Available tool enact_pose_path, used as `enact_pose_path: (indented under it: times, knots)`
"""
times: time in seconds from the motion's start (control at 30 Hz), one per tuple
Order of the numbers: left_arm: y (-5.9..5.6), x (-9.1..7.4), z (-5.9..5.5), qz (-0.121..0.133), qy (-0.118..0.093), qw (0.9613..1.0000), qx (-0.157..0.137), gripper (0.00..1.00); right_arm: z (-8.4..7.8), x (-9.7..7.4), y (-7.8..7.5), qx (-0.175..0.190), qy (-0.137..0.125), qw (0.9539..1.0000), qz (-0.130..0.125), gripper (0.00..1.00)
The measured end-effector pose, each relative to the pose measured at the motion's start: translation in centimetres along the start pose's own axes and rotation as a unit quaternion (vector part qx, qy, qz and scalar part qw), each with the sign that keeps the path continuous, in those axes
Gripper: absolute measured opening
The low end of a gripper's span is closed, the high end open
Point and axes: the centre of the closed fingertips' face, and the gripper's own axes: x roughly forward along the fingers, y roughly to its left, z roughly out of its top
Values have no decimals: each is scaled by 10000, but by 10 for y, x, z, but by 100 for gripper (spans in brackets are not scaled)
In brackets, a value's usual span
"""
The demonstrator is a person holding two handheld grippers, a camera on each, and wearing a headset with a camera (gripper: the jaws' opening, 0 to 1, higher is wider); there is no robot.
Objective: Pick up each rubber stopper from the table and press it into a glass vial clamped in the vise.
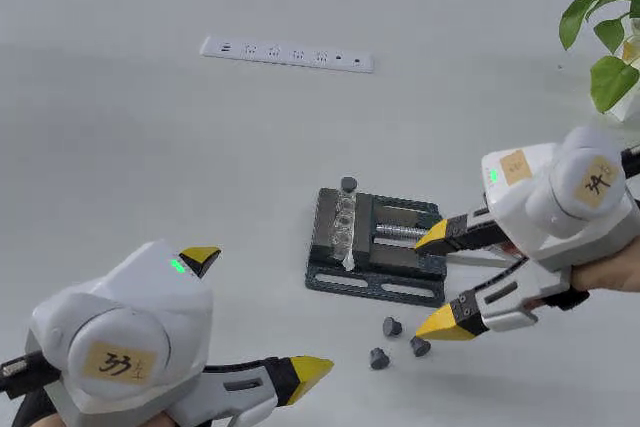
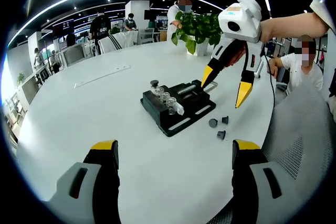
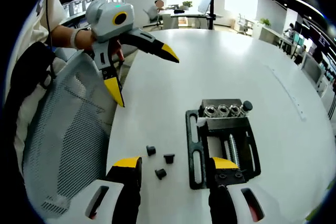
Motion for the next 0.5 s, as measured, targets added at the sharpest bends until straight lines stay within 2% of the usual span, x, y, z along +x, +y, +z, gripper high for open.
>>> enact_pose_path:
  times: [0.07, 0.2, 0.5]
  knots:
    - [-2, 0, 0, -27, 9, 10000, 7, 88, -5, 2, 6, -50, 35, 10000, 31, 46]
    - [-6, 1, -1, -75, 23, 10000, 31, 88, -18, 8, 18, -417, 232, 9987, 164, 37]
    - [-8, 1, -3, -85, 30, 10000, 15, 87, -35, 18, 16, -763, 554, 9946, 432, 20]
